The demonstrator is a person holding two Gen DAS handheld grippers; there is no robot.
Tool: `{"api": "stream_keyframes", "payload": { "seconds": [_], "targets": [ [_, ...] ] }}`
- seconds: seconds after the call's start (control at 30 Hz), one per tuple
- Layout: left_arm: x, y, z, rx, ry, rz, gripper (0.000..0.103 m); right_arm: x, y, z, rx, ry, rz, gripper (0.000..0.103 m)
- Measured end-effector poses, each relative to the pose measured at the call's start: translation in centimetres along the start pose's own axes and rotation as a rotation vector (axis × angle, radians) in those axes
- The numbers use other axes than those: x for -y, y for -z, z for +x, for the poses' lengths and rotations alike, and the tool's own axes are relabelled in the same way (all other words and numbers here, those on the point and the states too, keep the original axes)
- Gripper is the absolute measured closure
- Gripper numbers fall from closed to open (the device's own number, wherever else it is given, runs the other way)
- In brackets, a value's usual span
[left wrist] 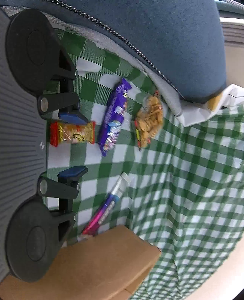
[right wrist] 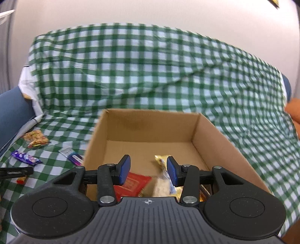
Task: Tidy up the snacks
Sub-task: 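Grasp the pink-blue tube packet with the right tool while the left tool grasps the orange packet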
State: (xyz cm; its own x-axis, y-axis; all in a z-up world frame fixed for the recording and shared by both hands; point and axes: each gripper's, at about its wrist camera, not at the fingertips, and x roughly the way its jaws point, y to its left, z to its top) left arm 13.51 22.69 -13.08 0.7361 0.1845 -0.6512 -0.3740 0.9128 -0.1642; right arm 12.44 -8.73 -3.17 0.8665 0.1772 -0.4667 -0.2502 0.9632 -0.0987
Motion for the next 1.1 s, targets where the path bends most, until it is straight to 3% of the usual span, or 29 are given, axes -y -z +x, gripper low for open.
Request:
{"api": "stream_keyframes", "payload": {
  "seconds": [0.07, 0.17, 0.33, 0.5, 0.6, 0.7, 0.77, 0.87, 0.93, 1.0, 1.1],
  "targets": [
    [0.0, 0.3, 0.5, -0.030, -0.020, 0.018, 0.059, -0.9, -1.0, 0.0, 0.000, -0.066, -0.021, 0.057],
    [0.1, 0.4, 0.4, -0.030, -0.031, 0.046, 0.081, -3.4, -2.8, 1.4, -0.062, -0.215, -0.072, 0.055],
    [-0.7, 0.3, 0.0, -0.026, -0.004, 0.004, 0.083, -11.2, -5.3, 6.6, -0.211, -0.313, -0.223, 0.048],
    [-1.9, 0.1, -0.1, -0.045, 0.026, -0.066, 0.083, -17.6, -5.1, 12.8, -0.307, -0.238, -0.381, 0.043],
    [-2.2, 0.1, 0.0, -0.051, 0.037, -0.085, 0.082, -20.2, -3.5, 16.8, -0.407, -0.168, -0.514, 0.038],
    [-2.3, 0.1, -0.1, -0.053, 0.042, -0.088, 0.082, -21.4, -2.0, 19.8, -0.497, -0.121, -0.623, 0.037],
    [-2.4, 0.0, -0.1, -0.055, 0.048, -0.098, 0.082, -21.6, -1.5, 21.0, -0.544, -0.117, -0.649, 0.030],
    [-2.7, 0.0, 0.0, -0.060, 0.059, -0.119, 0.082, -21.9, -1.8, 21.7, -0.543, -0.107, -0.664, 0.021],
    [-2.9, 0.0, 0.0, -0.062, 0.066, -0.133, 0.082, -22.2, -1.9, 22.2, -0.556, -0.106, -0.675, 0.021],
    [-3.1, 0.0, -0.1, -0.065, 0.074, -0.143, 0.082, -22.1, -2.4, 22.7, -0.581, -0.116, -0.641, 0.023],
    [-3.4, -0.1, -0.1, -0.069, 0.085, -0.159, 0.082, -21.4, -3.0, 23.2, -0.635, -0.196, -0.566, 0.054]
  ]
}}
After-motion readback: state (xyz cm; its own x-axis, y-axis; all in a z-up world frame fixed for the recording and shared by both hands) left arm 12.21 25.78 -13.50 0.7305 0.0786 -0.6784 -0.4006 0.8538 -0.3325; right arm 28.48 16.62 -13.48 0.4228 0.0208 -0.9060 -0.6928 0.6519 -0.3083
